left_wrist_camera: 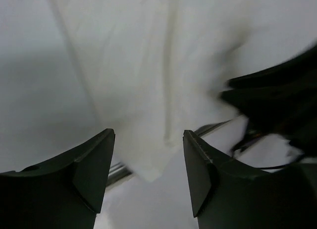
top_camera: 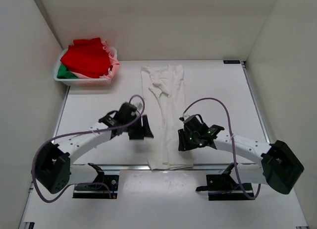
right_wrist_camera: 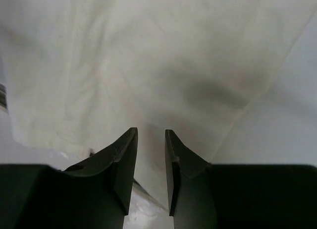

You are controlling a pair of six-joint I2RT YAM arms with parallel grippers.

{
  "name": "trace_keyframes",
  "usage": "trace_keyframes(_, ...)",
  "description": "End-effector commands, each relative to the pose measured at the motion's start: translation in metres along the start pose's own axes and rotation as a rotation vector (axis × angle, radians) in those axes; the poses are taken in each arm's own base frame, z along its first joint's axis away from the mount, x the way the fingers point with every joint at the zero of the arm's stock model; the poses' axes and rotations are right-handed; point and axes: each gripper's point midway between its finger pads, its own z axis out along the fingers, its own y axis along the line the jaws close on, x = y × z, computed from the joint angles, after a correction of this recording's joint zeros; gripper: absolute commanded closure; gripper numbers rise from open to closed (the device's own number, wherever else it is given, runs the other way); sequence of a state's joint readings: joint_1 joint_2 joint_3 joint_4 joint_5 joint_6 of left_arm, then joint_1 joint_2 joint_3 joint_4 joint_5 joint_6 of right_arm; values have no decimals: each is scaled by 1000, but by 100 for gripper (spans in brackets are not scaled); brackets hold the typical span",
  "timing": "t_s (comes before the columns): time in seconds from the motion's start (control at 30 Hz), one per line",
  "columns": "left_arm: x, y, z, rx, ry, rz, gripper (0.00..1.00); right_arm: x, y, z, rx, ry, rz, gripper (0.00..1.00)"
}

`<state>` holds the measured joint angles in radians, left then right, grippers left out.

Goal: Fold and stack the t-shirts
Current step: Grab the bottom of the folded rectangular tshirt with both arms

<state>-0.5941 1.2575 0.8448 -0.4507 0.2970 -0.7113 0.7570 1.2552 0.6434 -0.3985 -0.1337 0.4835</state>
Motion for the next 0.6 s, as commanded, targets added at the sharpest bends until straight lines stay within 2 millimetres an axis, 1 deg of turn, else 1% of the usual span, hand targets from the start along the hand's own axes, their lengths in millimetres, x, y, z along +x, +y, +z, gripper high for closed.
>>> trace_keyframes(0.0, 55, 40, 4, -151, 62, -27, 31, 20, -4, -6, 23, -3, 38, 72)
trace_keyframes(0.07, 79, 43, -1, -174, 97, -9, 32, 36, -7, -3, 34, 19, 41, 72)
trace_keyframes(0.1, 83, 45, -1, -174, 95, -12, 30, 40, -6, -2, 30, 23, 37, 71)
trace_keyframes(0.17, 98, 54, 1, -164, 101, -42, 30, 49, -10, 1, 37, 30, 39, 71)
trace_keyframes(0.23, 101, 58, 6, -165, 89, -52, 30, 52, -14, 3, 47, 43, 55, 71)
trace_keyframes(0.3, 111, 65, 13, -179, 117, -54, 30, 59, -20, 7, 66, 72, 55, 75)
trace_keyframes(0.33, 113, 63, 18, -183, 126, -48, 31, 62, -22, 7, 75, 85, 56, 84)
trace_keyframes(0.37, 114, 64, 20, -191, 128, -43, 31, 61, -24, 7, 84, 79, 57, 95)
trace_keyframes(0.4, 121, 61, 25, -189, 146, -36, 32, 65, -23, 6, 83, 91, 53, 100)
trace_keyframes(0.5, 132, 56, 36, -186, 178, -30, 32, 62, -25, 3, 70, 70, 65, 100)
trace_keyframes(0.53, 137, 59, 39, -204, 197, -29, 34, 64, -30, 2, 83, 78, 89, 100)
trace_keyframes(0.57, 141, 56, 42, -198, 204, -15, 34, 62, -30, 0, 72, 59, 84, 100)
